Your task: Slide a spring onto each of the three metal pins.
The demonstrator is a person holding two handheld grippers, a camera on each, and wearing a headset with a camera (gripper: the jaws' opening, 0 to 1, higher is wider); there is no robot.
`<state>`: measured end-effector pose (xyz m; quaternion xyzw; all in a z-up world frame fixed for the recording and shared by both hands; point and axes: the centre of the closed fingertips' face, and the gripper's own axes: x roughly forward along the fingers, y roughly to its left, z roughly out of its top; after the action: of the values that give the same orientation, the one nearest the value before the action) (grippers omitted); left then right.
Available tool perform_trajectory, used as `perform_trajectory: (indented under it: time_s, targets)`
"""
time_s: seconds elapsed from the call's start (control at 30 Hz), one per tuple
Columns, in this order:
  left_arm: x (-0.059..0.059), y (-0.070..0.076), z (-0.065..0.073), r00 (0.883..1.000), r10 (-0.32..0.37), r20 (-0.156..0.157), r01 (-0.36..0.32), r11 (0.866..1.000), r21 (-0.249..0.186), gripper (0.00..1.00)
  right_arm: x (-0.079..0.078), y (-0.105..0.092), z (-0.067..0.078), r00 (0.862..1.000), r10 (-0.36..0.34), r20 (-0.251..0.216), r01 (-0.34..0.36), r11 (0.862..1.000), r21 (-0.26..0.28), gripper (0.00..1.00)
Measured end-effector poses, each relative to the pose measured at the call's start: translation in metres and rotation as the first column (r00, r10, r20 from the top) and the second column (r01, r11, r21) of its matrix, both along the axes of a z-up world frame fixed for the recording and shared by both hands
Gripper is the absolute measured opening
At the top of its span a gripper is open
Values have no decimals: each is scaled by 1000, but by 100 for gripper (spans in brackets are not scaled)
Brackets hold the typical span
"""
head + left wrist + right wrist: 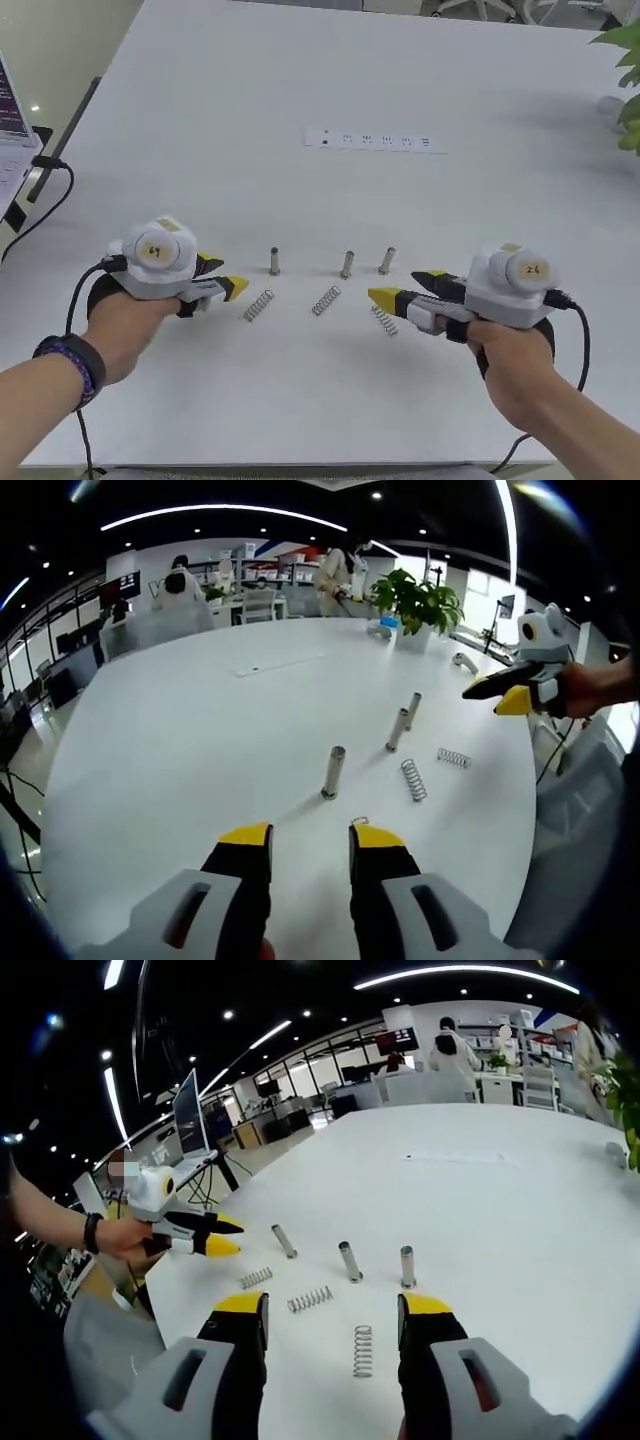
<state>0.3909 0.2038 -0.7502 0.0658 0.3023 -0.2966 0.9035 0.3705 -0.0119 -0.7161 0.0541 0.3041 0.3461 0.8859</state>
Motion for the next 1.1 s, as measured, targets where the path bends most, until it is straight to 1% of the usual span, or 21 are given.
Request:
perform_trajectory:
  time_s: [0.1, 0.43, 0.57, 0.93, 1.1]
  targets:
    - [-5, 6, 5, 1000, 11, 6, -11, 1000, -5, 25, -4, -3, -1, 1000, 0, -2, 0, 1000, -1, 51]
    - [-21, 14, 18, 999, 16, 28, -16, 1000, -4, 28, -12, -12, 0, 1000, -15, 0, 15, 1000, -5, 52]
    - [-28, 16, 26, 999, 21, 42, -21, 1000, -12, 29, -14, -16, 0, 1000, -24, 2, 24, 1000, -5, 52]
    - [-42, 22, 44, 997, 36, 67, -33, 999, -35, 34, -21, -23, -2, 999, -37, 1, 37, 999, -6, 52]
    - [-49, 23, 46, 997, 32, 68, -29, 999, -39, 37, -25, -26, -3, 999, -35, 2, 35, 999, -13, 52]
